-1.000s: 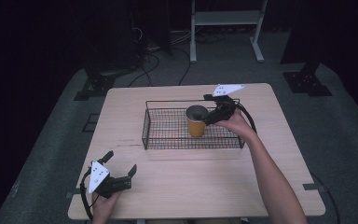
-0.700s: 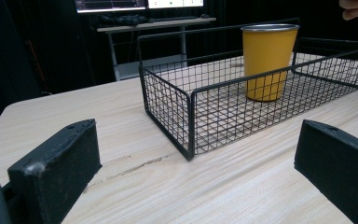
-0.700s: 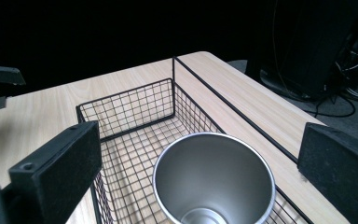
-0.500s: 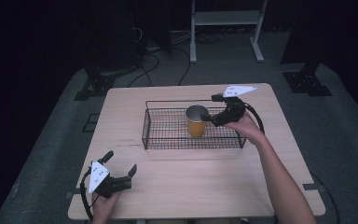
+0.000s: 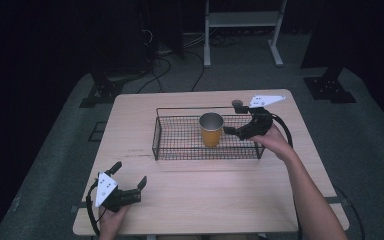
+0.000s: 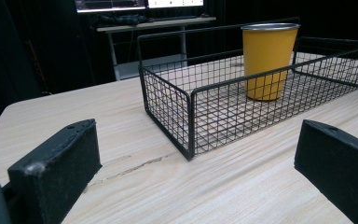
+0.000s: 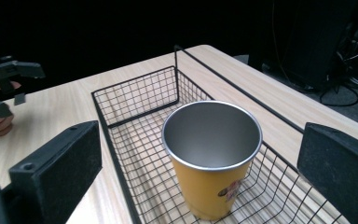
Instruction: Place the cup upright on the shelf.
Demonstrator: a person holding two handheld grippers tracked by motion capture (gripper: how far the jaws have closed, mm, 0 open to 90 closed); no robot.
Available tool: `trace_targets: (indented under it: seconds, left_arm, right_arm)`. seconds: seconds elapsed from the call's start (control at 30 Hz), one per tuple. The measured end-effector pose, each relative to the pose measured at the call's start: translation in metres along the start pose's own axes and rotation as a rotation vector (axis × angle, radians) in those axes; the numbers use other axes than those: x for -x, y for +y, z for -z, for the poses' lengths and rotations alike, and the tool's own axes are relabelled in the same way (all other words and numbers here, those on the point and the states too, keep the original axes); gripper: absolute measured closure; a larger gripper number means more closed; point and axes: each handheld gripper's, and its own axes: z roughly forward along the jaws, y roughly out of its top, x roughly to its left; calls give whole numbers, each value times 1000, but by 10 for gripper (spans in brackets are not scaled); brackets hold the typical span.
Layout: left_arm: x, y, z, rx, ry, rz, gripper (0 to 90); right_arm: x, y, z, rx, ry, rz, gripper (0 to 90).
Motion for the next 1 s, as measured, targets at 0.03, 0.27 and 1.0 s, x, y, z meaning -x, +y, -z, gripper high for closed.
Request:
trace_targets:
  seconds: [0.03,0.27,1.0]
  left_arm:
    - [0,0,0,0,0,0,0]
    - [0,0,0,-1,0,-2,0]
    - [0,0,0,-1,3,-3,0]
  right_arm:
    - [-1,-1,1,9,-6,4,0]
    - [-7,-7,9,-8,8,8,0]
    - [-19,-30,44,3,10,14,0]
